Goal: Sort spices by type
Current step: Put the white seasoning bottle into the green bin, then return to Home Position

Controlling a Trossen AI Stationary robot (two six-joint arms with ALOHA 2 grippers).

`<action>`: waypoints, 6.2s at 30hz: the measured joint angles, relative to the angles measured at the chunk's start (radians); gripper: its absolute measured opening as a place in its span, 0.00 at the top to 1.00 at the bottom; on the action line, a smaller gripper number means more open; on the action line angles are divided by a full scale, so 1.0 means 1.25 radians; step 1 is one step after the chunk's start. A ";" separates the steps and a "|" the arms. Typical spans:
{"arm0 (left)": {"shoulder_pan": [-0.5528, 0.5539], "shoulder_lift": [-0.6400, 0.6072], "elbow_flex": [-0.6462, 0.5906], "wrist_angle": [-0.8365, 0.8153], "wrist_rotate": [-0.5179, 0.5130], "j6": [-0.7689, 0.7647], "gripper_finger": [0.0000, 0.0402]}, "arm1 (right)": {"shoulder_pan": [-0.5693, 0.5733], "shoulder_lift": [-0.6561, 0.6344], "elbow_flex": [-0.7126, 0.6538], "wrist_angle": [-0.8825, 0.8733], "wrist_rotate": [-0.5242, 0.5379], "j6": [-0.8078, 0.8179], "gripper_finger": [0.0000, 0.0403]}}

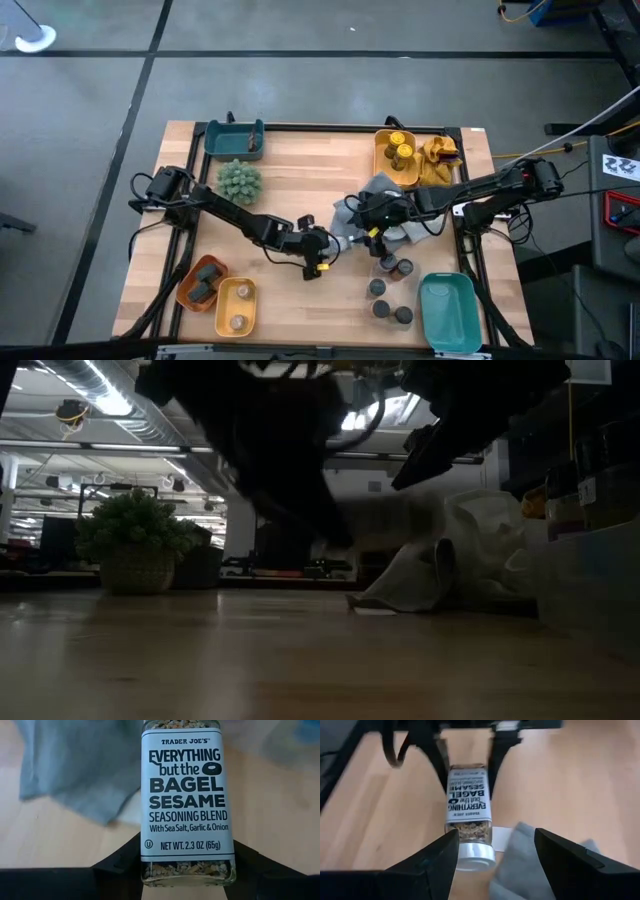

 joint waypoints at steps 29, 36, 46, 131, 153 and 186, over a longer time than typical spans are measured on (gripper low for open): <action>-0.032 -0.006 0.058 0.092 -0.020 0.060 0.55 | 0.197 -0.021 -0.001 -0.059 0.214 -0.035 0.36; -0.047 -0.005 0.058 0.132 -0.023 0.071 0.55 | 0.217 -0.075 -0.001 -0.062 0.206 0.011 0.36; -0.058 -0.005 0.057 0.170 -0.046 0.120 0.55 | 0.215 -0.085 0.000 -0.058 0.133 0.077 0.36; -0.006 -0.004 0.057 0.163 -0.063 0.123 0.25 | 0.825 0.214 0.406 -0.842 -0.073 1.234 0.47; -0.007 -0.004 0.057 0.162 -0.063 0.125 0.25 | 0.810 0.234 0.406 -0.772 -0.090 1.218 0.39; 0.000 -0.558 0.056 -0.255 -0.074 0.207 0.25 | 0.534 -0.082 0.406 -0.804 0.054 0.901 0.37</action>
